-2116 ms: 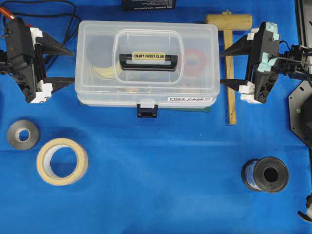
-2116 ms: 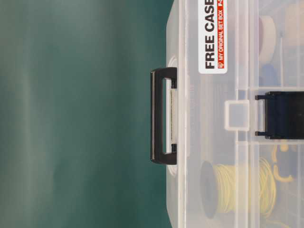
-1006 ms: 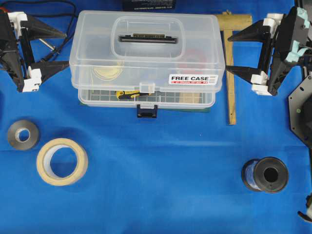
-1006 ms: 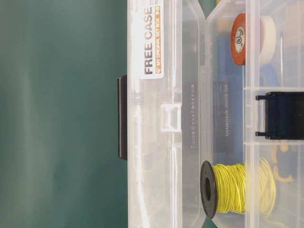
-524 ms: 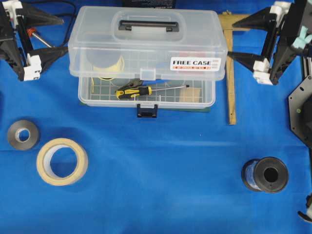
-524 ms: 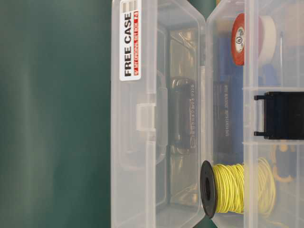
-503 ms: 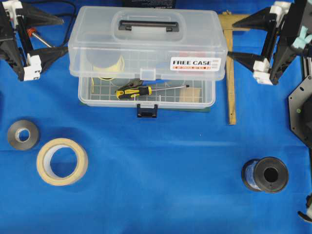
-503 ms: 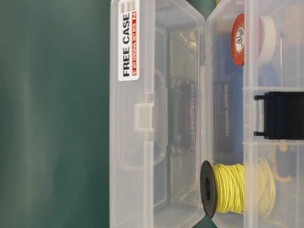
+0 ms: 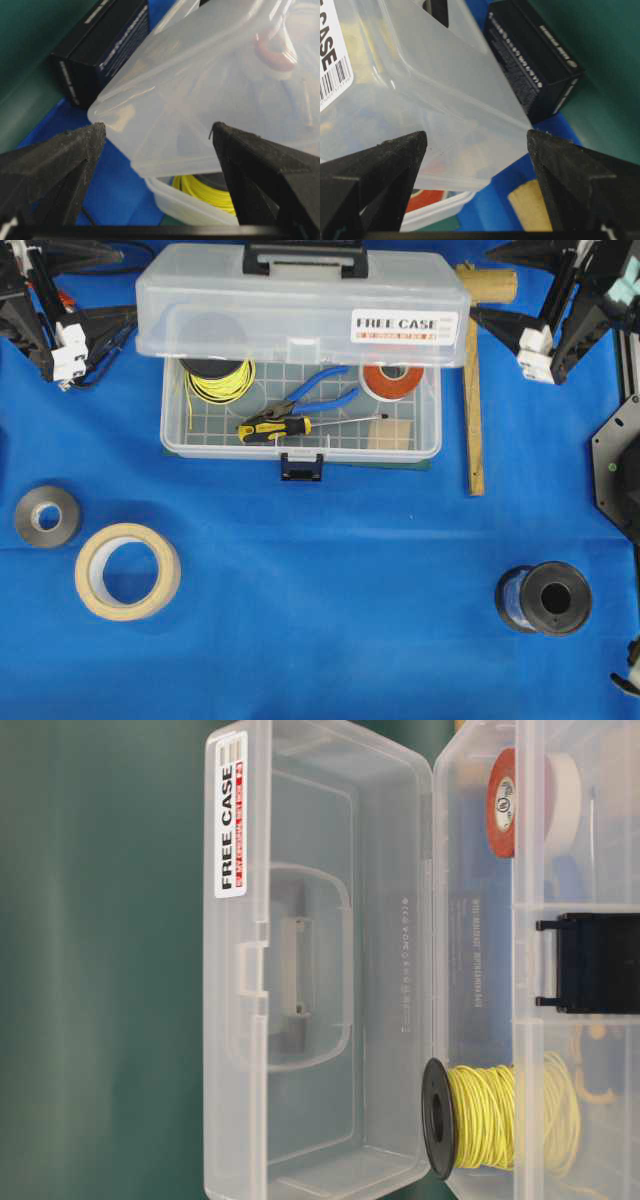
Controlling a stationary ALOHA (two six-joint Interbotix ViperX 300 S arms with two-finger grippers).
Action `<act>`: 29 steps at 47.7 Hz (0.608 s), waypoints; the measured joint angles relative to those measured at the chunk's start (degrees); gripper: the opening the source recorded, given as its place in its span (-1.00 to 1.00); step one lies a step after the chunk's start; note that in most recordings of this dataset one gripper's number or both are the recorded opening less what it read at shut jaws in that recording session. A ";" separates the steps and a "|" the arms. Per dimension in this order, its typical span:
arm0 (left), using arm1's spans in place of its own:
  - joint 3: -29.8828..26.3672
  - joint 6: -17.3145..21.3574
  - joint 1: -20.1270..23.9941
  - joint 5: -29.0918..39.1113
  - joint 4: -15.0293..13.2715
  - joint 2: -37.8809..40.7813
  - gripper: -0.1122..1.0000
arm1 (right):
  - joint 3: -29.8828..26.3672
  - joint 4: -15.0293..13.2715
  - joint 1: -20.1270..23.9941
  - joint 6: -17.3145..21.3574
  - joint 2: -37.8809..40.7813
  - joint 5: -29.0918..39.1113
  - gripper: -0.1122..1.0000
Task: Open the tool box with both arms.
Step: 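Lift and swing the lid back away from the box front with both grippers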
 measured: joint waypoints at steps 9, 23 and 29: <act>-0.26 -0.09 1.49 0.00 -0.09 0.79 0.82 | -0.35 0.00 -2.11 -0.09 0.88 -1.05 0.68; -1.32 0.09 4.31 -0.44 0.00 3.43 0.82 | -1.32 0.00 -5.36 0.09 3.43 -2.02 0.68; -2.11 0.09 5.19 -1.05 0.00 5.01 0.82 | -1.85 0.00 -6.06 -0.09 4.92 -2.64 0.68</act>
